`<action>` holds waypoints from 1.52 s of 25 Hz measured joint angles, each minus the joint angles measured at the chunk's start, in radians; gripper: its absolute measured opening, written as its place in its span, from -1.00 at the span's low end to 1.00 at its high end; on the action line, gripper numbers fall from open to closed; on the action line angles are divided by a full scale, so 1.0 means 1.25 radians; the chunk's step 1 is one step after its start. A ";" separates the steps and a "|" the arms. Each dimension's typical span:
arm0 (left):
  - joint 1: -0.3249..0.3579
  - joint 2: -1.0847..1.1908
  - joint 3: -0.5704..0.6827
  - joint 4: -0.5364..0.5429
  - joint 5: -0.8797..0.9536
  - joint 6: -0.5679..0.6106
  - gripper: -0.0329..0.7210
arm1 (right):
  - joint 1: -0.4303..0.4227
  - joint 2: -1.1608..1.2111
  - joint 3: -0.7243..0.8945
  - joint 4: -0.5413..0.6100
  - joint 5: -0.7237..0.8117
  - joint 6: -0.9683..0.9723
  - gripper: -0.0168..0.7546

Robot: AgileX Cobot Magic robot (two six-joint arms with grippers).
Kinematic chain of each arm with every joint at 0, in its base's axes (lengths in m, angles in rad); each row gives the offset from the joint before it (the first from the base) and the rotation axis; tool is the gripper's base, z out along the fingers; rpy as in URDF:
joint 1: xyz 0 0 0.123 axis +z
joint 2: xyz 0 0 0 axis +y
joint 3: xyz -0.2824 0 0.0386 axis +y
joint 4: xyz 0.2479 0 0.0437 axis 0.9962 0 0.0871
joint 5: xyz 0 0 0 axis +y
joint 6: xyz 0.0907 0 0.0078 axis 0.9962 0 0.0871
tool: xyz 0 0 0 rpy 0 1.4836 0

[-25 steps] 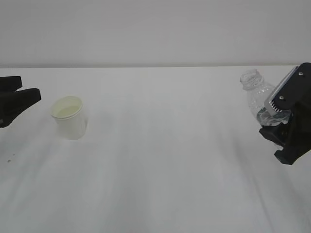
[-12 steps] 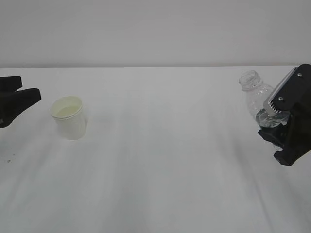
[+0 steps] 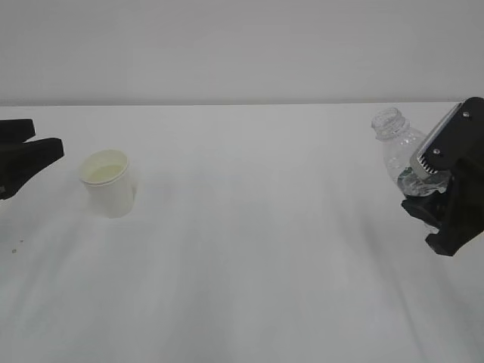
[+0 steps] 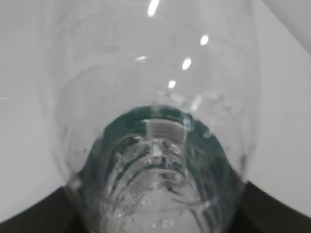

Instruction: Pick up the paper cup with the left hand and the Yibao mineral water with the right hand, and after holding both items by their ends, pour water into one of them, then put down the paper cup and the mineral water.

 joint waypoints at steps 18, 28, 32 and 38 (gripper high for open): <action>0.001 -0.003 0.000 0.000 0.000 0.000 0.46 | 0.000 0.000 -0.015 0.017 -0.008 -0.018 0.15; 0.001 -0.003 0.000 0.000 0.000 -0.026 0.36 | 0.000 0.001 -0.017 0.017 -0.010 -0.022 0.15; 0.001 -0.012 0.000 0.002 0.000 -0.037 0.35 | 0.000 0.022 -0.017 0.017 -0.013 -0.022 0.15; 0.001 -0.053 0.000 0.027 0.000 -0.041 0.36 | 0.000 0.048 -0.024 0.017 -0.017 -0.024 0.15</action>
